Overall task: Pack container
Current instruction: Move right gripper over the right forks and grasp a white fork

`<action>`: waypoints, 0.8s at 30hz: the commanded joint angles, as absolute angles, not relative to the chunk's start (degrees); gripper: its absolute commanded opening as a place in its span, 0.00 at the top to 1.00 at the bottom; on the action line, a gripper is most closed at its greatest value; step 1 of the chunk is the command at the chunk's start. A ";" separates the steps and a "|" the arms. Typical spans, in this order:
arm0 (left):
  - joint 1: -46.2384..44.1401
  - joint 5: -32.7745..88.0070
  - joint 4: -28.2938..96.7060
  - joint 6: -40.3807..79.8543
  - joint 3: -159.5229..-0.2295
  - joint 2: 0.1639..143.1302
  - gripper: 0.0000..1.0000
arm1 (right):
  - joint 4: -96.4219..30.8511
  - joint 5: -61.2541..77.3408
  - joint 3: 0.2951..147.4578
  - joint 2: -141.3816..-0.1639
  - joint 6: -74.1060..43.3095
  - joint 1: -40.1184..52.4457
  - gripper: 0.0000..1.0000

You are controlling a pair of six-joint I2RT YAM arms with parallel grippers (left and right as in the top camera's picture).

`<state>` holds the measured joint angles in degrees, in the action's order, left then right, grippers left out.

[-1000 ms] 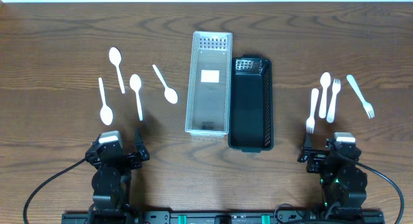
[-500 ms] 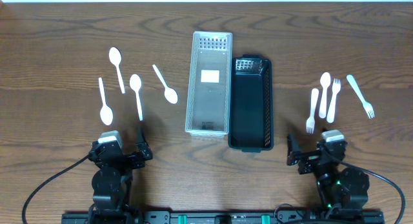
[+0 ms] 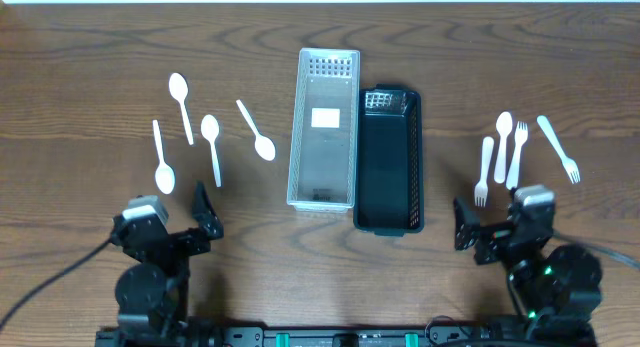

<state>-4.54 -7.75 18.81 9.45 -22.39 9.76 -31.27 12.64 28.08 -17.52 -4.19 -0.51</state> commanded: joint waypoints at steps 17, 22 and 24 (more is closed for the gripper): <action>-4.23 -8.64 29.36 3.92 -55.40 53.34 0.02 | -51.40 -0.05 72.64 -73.14 -5.08 -3.03 0.01; -4.23 -8.64 33.91 1.72 -57.47 58.81 0.02 | -52.47 7.55 77.12 -83.02 -5.10 -5.43 0.01; -4.23 -8.64 34.83 1.72 -57.47 59.77 0.02 | -52.51 8.27 77.10 -85.03 -4.62 -5.76 0.01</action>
<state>-4.54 -7.94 33.87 3.70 -56.18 58.43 -52.10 4.58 75.77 -83.05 -4.56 -5.04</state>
